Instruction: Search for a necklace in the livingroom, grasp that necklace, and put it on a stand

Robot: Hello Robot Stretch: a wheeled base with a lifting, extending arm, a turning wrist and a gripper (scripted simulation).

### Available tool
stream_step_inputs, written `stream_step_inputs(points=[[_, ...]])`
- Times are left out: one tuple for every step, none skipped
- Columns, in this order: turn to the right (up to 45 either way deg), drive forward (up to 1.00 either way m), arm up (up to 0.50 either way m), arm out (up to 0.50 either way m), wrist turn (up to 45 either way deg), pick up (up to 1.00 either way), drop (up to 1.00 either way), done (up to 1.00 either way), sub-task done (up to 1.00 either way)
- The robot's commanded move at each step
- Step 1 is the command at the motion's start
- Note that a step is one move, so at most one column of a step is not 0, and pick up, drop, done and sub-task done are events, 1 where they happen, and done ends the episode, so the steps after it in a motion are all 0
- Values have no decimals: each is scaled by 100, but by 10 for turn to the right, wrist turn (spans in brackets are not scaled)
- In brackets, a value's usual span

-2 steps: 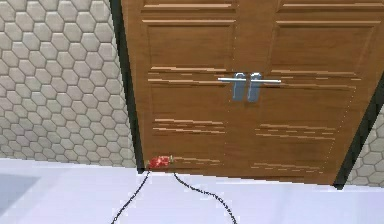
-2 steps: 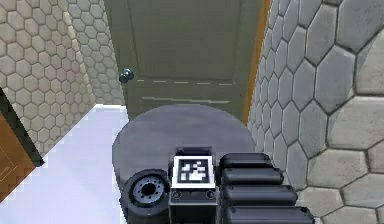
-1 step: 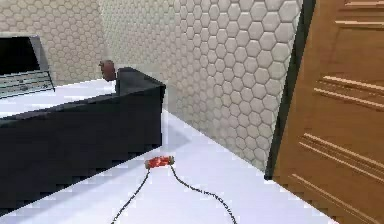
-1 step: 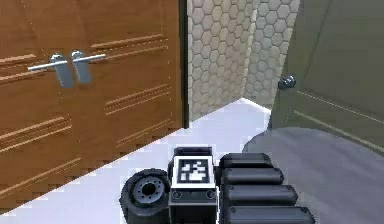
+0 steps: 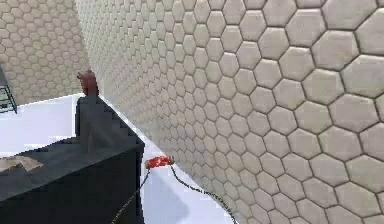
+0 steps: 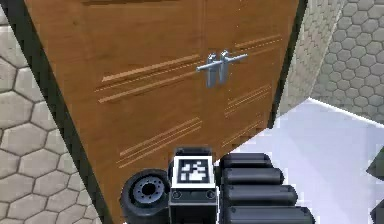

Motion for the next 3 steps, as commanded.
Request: stream_step_inputs(points=[[0,90,0,0,0,0,0,0,0],[-300,0,0,0,0,0,0,0,0],[0,100,0,0,0,0,0,0,0]])
